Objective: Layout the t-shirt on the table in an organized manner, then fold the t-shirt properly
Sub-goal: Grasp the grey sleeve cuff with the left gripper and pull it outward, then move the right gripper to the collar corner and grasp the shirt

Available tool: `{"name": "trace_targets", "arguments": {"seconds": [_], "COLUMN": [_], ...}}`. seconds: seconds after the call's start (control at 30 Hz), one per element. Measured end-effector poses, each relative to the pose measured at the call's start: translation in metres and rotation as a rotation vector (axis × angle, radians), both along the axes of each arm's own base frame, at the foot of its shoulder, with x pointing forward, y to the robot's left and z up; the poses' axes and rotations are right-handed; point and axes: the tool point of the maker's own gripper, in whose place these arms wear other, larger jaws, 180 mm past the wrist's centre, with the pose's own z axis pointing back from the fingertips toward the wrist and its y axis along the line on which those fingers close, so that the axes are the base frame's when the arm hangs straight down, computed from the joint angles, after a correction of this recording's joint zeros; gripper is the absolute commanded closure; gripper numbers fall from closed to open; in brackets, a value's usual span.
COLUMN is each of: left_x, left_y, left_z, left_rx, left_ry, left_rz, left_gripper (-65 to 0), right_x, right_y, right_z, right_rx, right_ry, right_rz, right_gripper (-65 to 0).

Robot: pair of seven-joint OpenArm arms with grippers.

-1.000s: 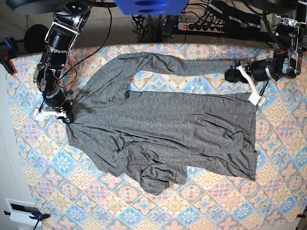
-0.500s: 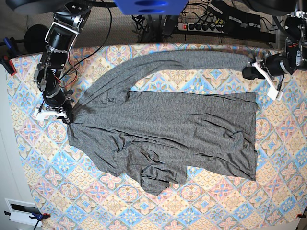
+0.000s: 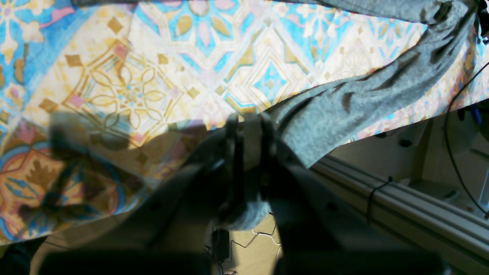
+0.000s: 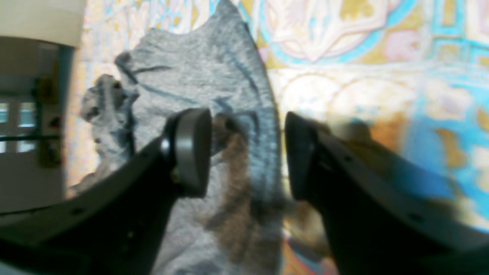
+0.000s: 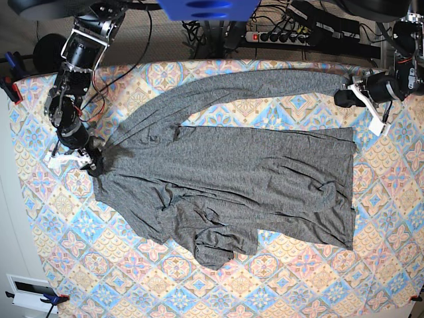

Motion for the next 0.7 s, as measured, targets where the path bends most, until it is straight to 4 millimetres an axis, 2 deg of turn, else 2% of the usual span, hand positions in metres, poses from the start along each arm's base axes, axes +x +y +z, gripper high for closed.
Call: {"name": "trace_targets", "arguments": {"seconds": [0.2, 0.3, 0.43, 0.5, 0.6, 0.7], "left_x": [-0.001, -0.005, -0.009, -0.009, -0.007, -0.007], "left_y": [0.001, 0.004, 0.000, 0.001, 0.003, 0.002], "left_z": [-0.004, -0.013, -0.022, -0.022, -0.021, -0.021], "left_rx": [0.022, 0.061, 0.073, 0.077, 0.084, 0.083], "left_ry": [0.000, 0.010, 0.020, 0.020, 0.013, 0.014], "left_rz": [0.003, 0.011, 0.023, 0.021, 0.021, 0.021], "left_gripper": [0.0, 0.0, 0.0, 0.0, 0.0, 0.0], "right_x": [-0.026, -0.053, -0.079, -0.087, -0.094, -0.088], "right_y": [-0.015, -0.034, -0.041, -0.033, -0.004, 0.028], "right_z": [0.010, 0.011, 0.010, 0.010, 0.008, 0.007], "right_rx": [-0.069, -0.094, -0.129, -0.138, -0.129, -0.123], "right_ry": [0.016, 0.049, 0.088, 0.098, 0.104, 0.110], "right_rz": [-0.013, -0.050, -0.040, -0.017, 0.052, 0.157], "right_gripper": [-32.1, -32.1, -32.0, -32.0, -32.0, -32.0]}}
